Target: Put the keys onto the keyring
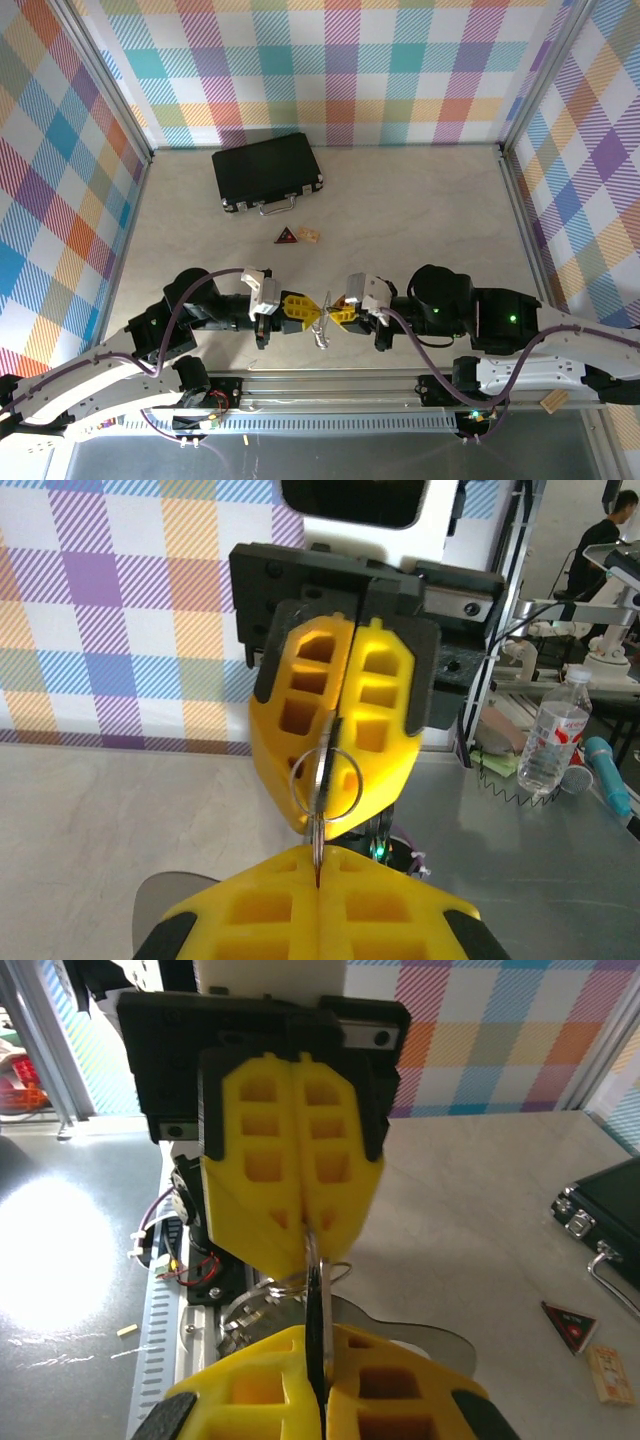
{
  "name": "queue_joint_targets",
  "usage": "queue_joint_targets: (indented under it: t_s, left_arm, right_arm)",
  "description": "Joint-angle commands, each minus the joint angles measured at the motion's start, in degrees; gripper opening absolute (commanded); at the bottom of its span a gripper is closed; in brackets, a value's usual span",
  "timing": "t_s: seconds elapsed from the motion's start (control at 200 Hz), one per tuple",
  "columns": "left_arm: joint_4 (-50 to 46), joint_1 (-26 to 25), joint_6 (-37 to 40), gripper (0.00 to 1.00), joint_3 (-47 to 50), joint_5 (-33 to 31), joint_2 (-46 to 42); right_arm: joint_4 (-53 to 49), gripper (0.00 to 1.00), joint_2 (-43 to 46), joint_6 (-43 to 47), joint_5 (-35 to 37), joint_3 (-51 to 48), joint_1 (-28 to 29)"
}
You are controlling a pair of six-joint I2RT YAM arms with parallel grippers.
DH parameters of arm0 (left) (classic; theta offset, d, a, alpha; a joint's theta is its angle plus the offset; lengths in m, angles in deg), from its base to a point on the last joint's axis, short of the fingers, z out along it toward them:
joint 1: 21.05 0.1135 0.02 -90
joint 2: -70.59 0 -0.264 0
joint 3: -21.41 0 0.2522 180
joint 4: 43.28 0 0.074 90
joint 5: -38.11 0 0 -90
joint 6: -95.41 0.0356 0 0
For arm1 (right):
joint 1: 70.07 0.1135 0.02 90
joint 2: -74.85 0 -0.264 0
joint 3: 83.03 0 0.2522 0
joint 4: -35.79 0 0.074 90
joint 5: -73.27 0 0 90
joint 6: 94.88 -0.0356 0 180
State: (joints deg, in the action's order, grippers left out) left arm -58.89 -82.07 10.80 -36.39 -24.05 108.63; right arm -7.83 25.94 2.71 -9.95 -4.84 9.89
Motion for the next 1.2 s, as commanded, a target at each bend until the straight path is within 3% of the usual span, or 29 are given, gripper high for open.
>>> queue_joint_targets:
  t_s: [0.0,0.27,0.455,0.505,0.6,0.705,0.87,1.01,1.195]
  left_arm:
    - [-2.8,-0.2,1.5,0.00,-2.2,-1.4,-1.2]
    - [-5.0,-0.2,1.5,0.00,-1.1,-2.9,-1.1]
    - [-3.1,-0.2,1.2,0.00,1.6,-7.3,-1.3]
    - [-2.8,-0.2,1.1,0.11,2.0,-8.9,-1.4]
    - [-2.8,-0.2,0.7,0.45,2.6,-12.1,-1.2]
    - [-3.2,-0.2,-0.5,0.59,3.4,-15.3,-1.8]
    - [-1.9,-0.2,-2.5,0.90,6.3,-20.5,-5.2]
    - [-3.2,-0.2,-3.6,1.00,7.8,-25.1,-7.2]
    - [-3.9,-0.2,-6.8,1.00,10.1,-29.4,-8.0]
  right_arm:
    - [-1.5,0.00,0.8,1.3,2.7,3.5,0.2]
    - [-3.4,0.00,-1.7,2.1,4.7,5.4,0.2]
    - [-5.5,0.00,-4.0,1.9,7.5,7.1,0.2]
    - [-6.8,0.00,-5.2,1.7,9.0,8.0,0.3]
    - [-9.1,0.00,-7.9,1.2,12.4,9.3,0.2]
    - [-11.6,0.00,-10.9,0.2,16.5,10.9,0.2]
    - [-13.5,0.00,-13.5,-0.5,19.7,12.0,-0.2]
    - [-15.1,0.00,-16.1,-1.5,19.6,12.7,-3.4]
    - [-13.3,0.00,-17.0,-5.8,8.6,10.9,-15.3]
